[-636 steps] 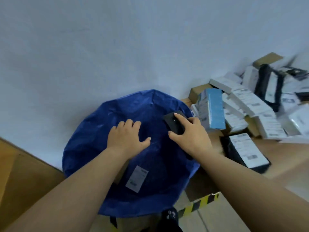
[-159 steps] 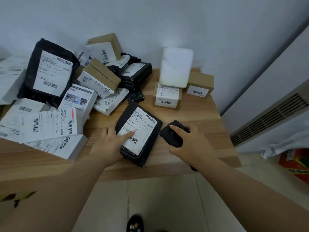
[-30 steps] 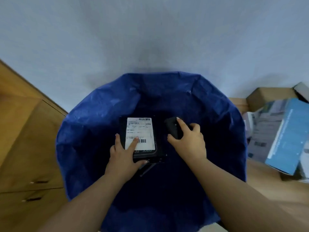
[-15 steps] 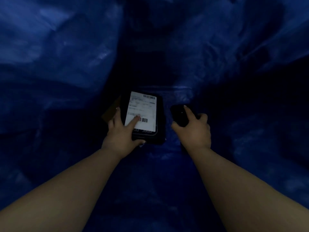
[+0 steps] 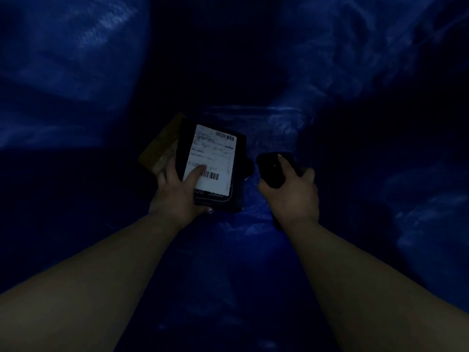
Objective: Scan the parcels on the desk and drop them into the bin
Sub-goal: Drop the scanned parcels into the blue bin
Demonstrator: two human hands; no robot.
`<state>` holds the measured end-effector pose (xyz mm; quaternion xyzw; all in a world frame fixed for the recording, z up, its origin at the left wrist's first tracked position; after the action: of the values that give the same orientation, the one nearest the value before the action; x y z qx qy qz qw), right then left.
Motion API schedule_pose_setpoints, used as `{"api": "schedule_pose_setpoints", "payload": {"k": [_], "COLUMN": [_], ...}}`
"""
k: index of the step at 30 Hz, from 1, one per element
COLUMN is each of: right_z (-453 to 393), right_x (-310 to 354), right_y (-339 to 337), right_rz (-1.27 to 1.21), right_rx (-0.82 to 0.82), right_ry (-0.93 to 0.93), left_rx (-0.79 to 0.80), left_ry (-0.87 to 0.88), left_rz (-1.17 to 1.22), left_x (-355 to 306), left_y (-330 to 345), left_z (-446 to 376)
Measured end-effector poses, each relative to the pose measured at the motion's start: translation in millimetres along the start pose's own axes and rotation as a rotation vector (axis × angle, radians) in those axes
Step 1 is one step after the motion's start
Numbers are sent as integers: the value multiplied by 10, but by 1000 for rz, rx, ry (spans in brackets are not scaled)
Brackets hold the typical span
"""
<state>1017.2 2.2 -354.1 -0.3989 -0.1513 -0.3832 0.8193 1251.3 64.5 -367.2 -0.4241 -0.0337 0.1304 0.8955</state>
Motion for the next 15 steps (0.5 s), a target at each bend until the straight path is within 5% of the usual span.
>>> {"api": "schedule_pose_setpoints", "payload": {"k": [6, 15], "right_z": [96, 600], "right_x": [195, 745], "right_y": [-105, -698], "right_rz": [-3, 39], "right_rx": [-2, -14], "right_ry": [-32, -141], "left_rx": [148, 5], "left_ry": [-32, -61], "left_rz": [-114, -153], "left_x": [34, -178], "left_y": [-110, -1015], "left_z": [58, 614]}}
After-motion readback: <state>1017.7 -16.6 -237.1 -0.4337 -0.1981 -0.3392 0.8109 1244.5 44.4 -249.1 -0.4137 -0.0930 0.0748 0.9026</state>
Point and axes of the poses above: each hand's wrist, its own z-axis away from the middle knuckle, its own y-axis out of the palm, x = y × z, the point moved 7 cm from there along -z, towards the middle knuckle, and after that the axes turned 15 degrees about -z, right-handed, at the moved point
